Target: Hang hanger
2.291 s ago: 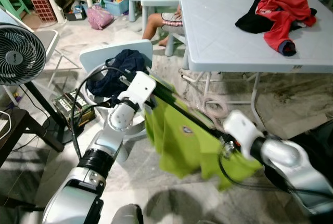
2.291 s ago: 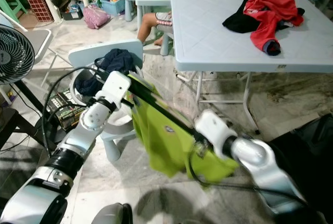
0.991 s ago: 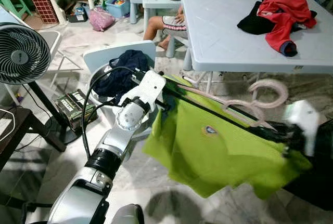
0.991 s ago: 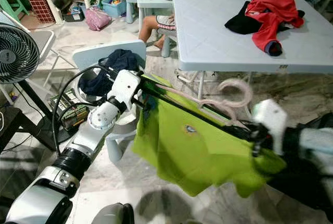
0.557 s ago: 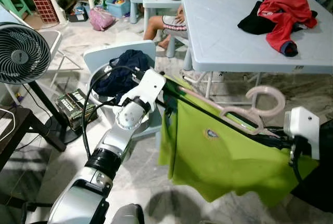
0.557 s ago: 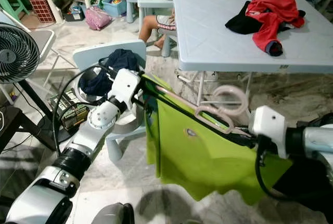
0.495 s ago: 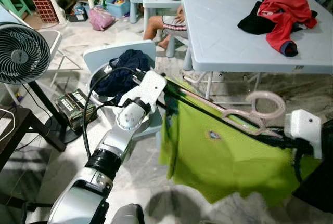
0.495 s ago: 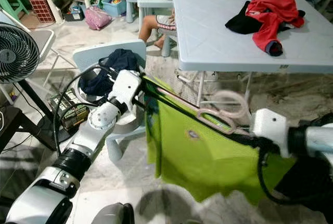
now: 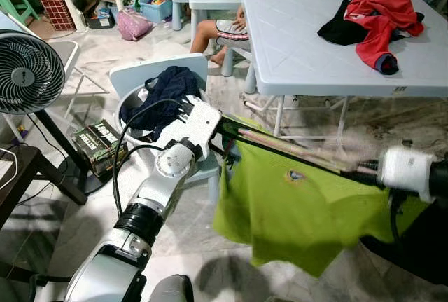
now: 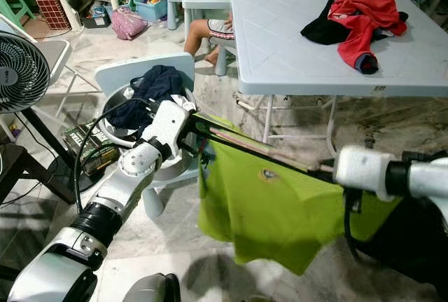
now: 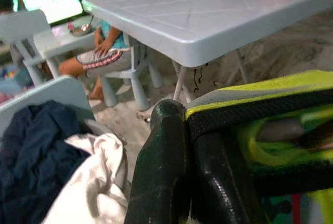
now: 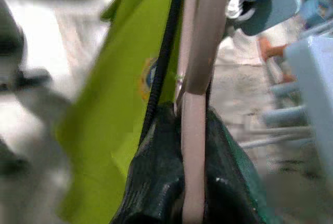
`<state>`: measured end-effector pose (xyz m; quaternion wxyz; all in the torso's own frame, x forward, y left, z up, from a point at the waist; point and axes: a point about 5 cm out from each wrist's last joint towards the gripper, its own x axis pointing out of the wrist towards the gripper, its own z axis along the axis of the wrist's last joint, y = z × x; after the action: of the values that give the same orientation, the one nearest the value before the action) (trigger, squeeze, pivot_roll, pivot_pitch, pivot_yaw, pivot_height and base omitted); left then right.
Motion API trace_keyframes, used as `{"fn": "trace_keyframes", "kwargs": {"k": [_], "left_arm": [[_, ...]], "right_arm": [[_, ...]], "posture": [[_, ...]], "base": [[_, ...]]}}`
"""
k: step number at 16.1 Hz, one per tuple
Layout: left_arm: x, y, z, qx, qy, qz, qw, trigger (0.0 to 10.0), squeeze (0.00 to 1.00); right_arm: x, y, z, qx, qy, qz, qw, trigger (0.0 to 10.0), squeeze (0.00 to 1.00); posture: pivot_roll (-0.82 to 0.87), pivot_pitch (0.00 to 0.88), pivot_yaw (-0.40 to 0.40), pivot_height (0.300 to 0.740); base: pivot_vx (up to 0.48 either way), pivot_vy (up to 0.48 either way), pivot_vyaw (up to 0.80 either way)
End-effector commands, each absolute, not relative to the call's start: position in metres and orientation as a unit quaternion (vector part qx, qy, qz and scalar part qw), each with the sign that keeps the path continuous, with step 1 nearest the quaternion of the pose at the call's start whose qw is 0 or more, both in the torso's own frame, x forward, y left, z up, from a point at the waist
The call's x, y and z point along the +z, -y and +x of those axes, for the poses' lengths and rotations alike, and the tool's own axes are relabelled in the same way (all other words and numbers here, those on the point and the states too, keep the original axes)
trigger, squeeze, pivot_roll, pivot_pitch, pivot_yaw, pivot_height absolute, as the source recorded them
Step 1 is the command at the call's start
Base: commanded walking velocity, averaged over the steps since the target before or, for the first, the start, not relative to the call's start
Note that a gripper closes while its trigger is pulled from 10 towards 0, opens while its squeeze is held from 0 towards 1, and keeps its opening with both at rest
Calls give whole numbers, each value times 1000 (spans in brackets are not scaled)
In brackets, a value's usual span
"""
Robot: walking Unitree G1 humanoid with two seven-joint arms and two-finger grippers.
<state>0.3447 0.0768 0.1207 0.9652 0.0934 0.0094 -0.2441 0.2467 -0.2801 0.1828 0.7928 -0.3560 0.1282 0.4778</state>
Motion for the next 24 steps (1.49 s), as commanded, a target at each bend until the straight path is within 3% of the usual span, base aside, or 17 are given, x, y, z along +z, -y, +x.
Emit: {"fn": "trace_keyframes", "kwargs": {"k": [1,6,8,9,10,11,12,13,14,17,21,24], "left_arm": [[104,-157,352,-69,-83,27,994,0,0],[96,-150,349,-85,-126,-63,986,0,0],[96,-149,350,-82,-137,-106,981,0,0],[98,-144,350,-80,-147,-177,970,0,0],[100,-144,350,-92,-141,-146,975,0,0],[101,-144,349,-97,-137,-129,977,2941,0],[103,-144,350,-97,-131,-126,979,3412,0],[107,-144,351,-97,-124,-128,979,5373,863],[109,-144,352,-95,-120,-138,979,10000,1000],[122,-138,355,-99,-99,-202,969,10000,1000],[141,-130,356,-124,-37,-123,984,10000,1000],[152,-118,354,-143,-21,-229,963,10000,1000]], "right_arm": [[200,297,244,460,-134,-303,824,10000,0],[230,301,253,452,-98,-245,852,10000,0],[231,300,254,452,-102,-245,852,10000,0],[225,295,254,458,-108,-247,847,10000,0],[219,290,255,461,-112,-261,841,10000,0],[215,288,256,459,-114,-286,833,10000,0],[211,287,258,449,-112,-315,829,10000,0],[209,285,262,438,-103,-322,833,10000,0],[209,284,265,429,-97,-321,839,10000,0],[206,279,276,377,-57,-347,857,10000,0],[200,275,284,348,-47,-377,857,10000,0],[196,263,282,361,-21,-354,863,10000,0]], "posture": [[-107,62,3,740],[-112,62,3,740],[-112,62,3,740],[-108,62,0,740],[-108,62,0,740],[-105,63,-1,740],[-105,63,-1,740],[-105,63,-1,740],[-105,63,-1,740],[-104,65,-1,740],[-103,67,-3,740],[-100,68,-4,740]], "base": [[0,0,0],[0,0,0],[0,0,0],[0,0,0],[0,0,0],[0,0,0],[0,0,0],[0,0,0],[0,0,0],[0,0,0],[0,0,0],[0,0,0]]}}
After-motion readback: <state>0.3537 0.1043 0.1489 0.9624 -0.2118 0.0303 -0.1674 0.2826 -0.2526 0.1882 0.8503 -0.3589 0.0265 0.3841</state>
